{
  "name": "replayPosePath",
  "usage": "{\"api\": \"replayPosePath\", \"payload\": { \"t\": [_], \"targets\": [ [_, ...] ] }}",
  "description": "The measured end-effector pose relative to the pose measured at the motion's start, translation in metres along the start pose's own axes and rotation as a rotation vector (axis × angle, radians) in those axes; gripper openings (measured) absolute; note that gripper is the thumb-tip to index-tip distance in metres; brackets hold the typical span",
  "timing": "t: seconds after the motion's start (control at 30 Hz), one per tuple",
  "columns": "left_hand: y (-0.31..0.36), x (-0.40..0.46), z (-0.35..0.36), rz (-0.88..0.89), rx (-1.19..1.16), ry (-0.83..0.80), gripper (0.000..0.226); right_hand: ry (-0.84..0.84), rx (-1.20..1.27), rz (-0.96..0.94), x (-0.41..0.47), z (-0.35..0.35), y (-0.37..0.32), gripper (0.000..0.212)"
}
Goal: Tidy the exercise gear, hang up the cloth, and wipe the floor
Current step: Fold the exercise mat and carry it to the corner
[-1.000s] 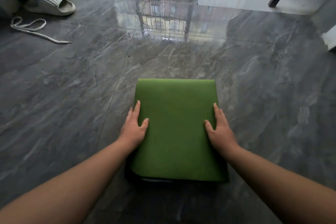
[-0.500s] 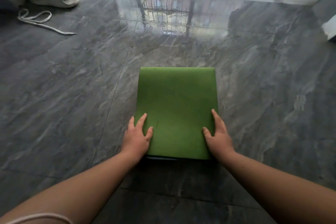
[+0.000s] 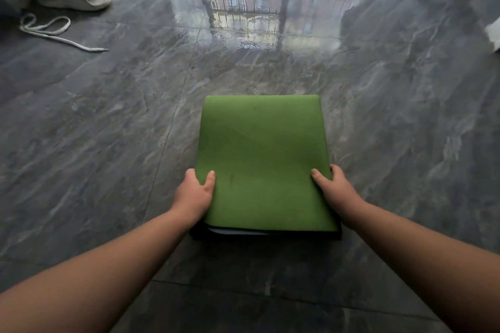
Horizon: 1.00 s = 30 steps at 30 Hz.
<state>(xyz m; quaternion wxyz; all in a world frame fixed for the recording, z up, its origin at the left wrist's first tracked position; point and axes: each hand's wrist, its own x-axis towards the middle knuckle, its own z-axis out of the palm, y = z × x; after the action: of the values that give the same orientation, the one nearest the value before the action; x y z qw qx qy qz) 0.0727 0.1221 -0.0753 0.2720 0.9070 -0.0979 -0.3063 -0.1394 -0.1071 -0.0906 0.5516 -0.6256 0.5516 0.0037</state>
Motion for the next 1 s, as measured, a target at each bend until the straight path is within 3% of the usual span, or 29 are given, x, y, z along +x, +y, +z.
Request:
{"api": "replayPosePath", "payload": {
  "t": [0.2,0.37,0.5,0.67,0.83,1.0],
  "targets": [
    [0.021,-0.031,-0.026,0.067,-0.048,0.103,0.037,0.055,-0.036,-0.131,-0.035,-0.008,-0.016,0.047],
    [0.071,-0.102,-0.096,0.100,-0.089,0.103,0.039,0.073,0.006,-0.139,-0.128,-0.055,-0.068,0.068],
    [0.145,-0.178,-0.174,0.124,-0.108,0.093,0.039,0.081,0.069,-0.128,-0.221,-0.117,-0.146,0.075],
    [0.266,-0.290,-0.290,0.188,-0.080,0.067,0.039,0.144,0.084,-0.168,-0.360,-0.212,-0.277,0.044],
    [0.380,-0.401,-0.395,0.304,-0.021,0.075,0.038,0.300,-0.062,-0.238,-0.495,-0.303,-0.389,0.046],
    [0.452,-0.485,-0.451,0.457,-0.034,0.021,0.035,0.464,-0.009,-0.285,-0.614,-0.368,-0.442,0.041]
  ]
}}
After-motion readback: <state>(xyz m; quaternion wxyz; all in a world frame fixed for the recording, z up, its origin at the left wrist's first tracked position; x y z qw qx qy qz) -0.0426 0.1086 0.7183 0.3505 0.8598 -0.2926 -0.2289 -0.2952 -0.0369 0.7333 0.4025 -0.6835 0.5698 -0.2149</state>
